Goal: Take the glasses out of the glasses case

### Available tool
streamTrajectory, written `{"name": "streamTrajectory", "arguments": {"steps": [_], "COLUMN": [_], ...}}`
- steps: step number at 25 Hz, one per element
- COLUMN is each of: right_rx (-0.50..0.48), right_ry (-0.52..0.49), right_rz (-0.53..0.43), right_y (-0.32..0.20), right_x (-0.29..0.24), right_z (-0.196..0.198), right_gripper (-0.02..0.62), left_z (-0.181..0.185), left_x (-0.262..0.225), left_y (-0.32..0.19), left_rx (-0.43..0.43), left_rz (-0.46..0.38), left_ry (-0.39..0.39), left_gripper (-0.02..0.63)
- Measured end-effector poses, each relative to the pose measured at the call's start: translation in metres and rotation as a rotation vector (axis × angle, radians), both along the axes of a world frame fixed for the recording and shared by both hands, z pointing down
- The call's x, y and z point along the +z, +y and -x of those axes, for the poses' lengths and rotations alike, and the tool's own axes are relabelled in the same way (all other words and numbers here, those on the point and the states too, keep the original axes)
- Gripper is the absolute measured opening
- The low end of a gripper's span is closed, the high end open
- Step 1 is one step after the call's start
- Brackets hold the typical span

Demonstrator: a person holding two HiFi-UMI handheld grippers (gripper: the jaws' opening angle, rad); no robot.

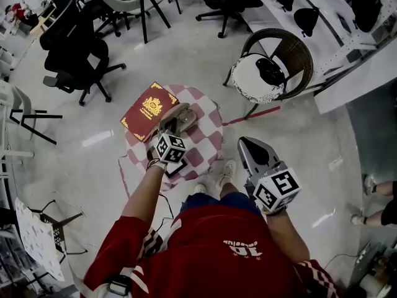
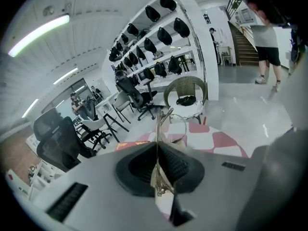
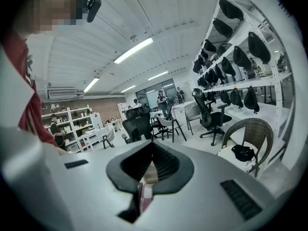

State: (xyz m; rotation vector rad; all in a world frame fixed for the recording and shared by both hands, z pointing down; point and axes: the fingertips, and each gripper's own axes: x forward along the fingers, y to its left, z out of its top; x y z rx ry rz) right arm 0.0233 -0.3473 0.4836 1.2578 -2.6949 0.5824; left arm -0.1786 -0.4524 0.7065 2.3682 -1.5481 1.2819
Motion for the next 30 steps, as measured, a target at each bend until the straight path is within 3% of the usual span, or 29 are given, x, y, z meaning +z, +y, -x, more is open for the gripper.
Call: {"name": "streamTrajectory", "arguments": {"steps": [6,20,30], "right_rx": [0.013,0.007,0.024], "right_ry": [0.0,0.001,-0.003], "right_rz": [-0.031,-0.17,-0.228], "right_y": [0.018,0.048,0.063], "right_x": [-0.015,-0.069,-0.095], "right_z": [0.012,0.039,0.04], "right_gripper": [0.013,0.014,0.013], "left_z": [0.009,0.037,0.05], "left_x": [-0.061,-0.219,-0.298], "left_y": [0.029,0.099,0.147], "left_rx": [-0.016,-0.066,-0.064], "left_rz": [-0.086,-0.279,-0.387], "left_ry": [0.123,0.518,0.714], "left_gripper": [0.021,0.02,0.02]}}
